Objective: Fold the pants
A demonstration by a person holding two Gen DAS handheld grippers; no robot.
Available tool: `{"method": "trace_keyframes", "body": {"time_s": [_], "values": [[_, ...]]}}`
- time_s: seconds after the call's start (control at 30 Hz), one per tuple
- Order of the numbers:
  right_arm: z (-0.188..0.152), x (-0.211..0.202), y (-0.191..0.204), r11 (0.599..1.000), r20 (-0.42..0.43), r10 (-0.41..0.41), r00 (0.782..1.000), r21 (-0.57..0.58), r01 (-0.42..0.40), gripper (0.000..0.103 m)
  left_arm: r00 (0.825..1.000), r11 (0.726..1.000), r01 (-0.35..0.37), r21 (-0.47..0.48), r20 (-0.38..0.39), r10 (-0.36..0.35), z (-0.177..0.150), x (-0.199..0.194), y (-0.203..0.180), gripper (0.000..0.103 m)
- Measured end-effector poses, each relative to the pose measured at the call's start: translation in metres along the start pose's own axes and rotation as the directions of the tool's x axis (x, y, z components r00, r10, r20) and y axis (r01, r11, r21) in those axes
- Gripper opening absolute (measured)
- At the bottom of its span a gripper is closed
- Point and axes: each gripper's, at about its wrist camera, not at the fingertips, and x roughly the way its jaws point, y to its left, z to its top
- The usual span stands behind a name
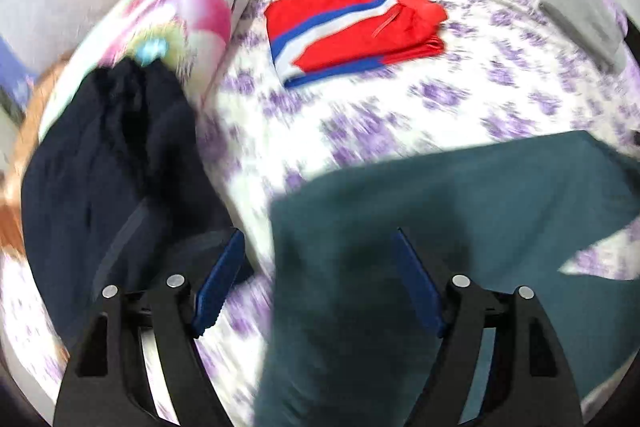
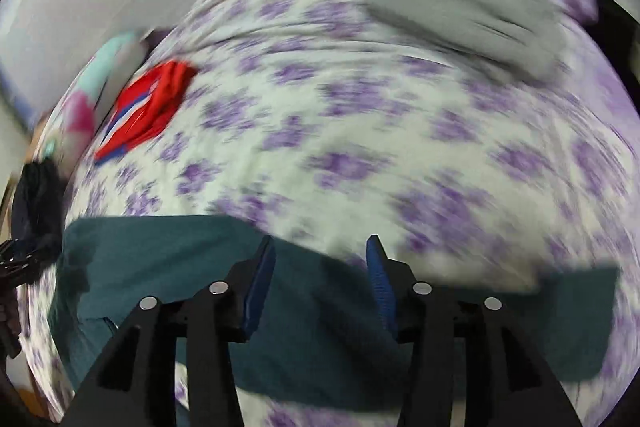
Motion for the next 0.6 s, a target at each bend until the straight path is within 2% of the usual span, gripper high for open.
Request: {"method": "trace_keyframes", "body": {"time_s": [0.03, 0.07, 0.1, 0.13, 0.2, 0.27, 0.3, 0.33, 0.43, 0.53, 0.6], "values": [[0.0, -0.002, -0.005, 1.0, 0.001, -0.011, 1.0, 0.015, 0.011, 0.052, 1.0, 0.999, -0.018, 0.03, -0.01, 0.019, 0.006, 0.01, -0.001, 0.073], [-0.01, -0.011, -0.014, 0.999, 0.003, -0.037, 0.999, 0.036, 0.037, 0.052, 0.999, 0.996, -0.034, 0.079, -0.032, 0.036, 0.013, 0.024, -0.002, 0.069], [-0.017, -0.019, -0.022, 0.998, 0.004, -0.049, 0.999, 0.048, 0.049, 0.052, 0.998, 0.993, -0.035, 0.111, -0.052, 0.041, 0.017, 0.035, -0.005, 0.059], [-0.026, -0.026, -0.03, 0.995, 0.005, -0.062, 0.998, 0.072, 0.062, 0.053, 0.996, 0.99, -0.026, 0.136, -0.078, 0.037, 0.02, 0.045, -0.005, 0.048], [-0.04, -0.034, -0.042, 0.99, 0.004, -0.086, 0.996, 0.112, 0.085, 0.055, 0.991, 0.985, 0.018, 0.172, -0.133, 0.005, 0.024, 0.064, -0.008, 0.038], [-0.051, -0.044, -0.054, 0.984, 0.003, -0.111, 0.994, 0.138, 0.109, 0.056, 0.99, 0.976, 0.042, 0.215, -0.14, -0.012, 0.025, 0.071, -0.015, 0.028], [-0.055, -0.047, -0.058, 0.982, 0.003, -0.121, 0.993, 0.146, 0.119, 0.058, 0.99, 0.97, 0.063, 0.236, -0.141, -0.03, 0.025, 0.072, -0.019, 0.012], [-0.057, -0.048, -0.061, 0.979, 0.004, -0.132, 0.991, 0.158, 0.13, 0.059, 0.988, 0.963, 0.086, 0.255, -0.149, -0.049, 0.025, 0.073, -0.023, 0.003], [-0.062, -0.053, -0.077, 0.961, 0.014, -0.169, 0.986, 0.224, 0.161, 0.059, 0.992, 0.964, 0.047, 0.262, -0.123, -0.014, 0.026, 0.075, -0.025, 0.002], [-0.061, -0.06, -0.094, 0.933, 0.034, -0.209, 0.977, 0.307, 0.189, 0.061, 0.996, 0.989, -0.007, 0.148, -0.084, 0.02, 0.038, 0.069, -0.006, 0.002], [-0.059, -0.062, -0.111, 0.908, 0.044, -0.243, 0.969, 0.362, 0.211, 0.063, 0.996, 0.998, 0.001, 0.067, -0.086, 0.005, 0.047, 0.068, 0.012, 0.002]]}}
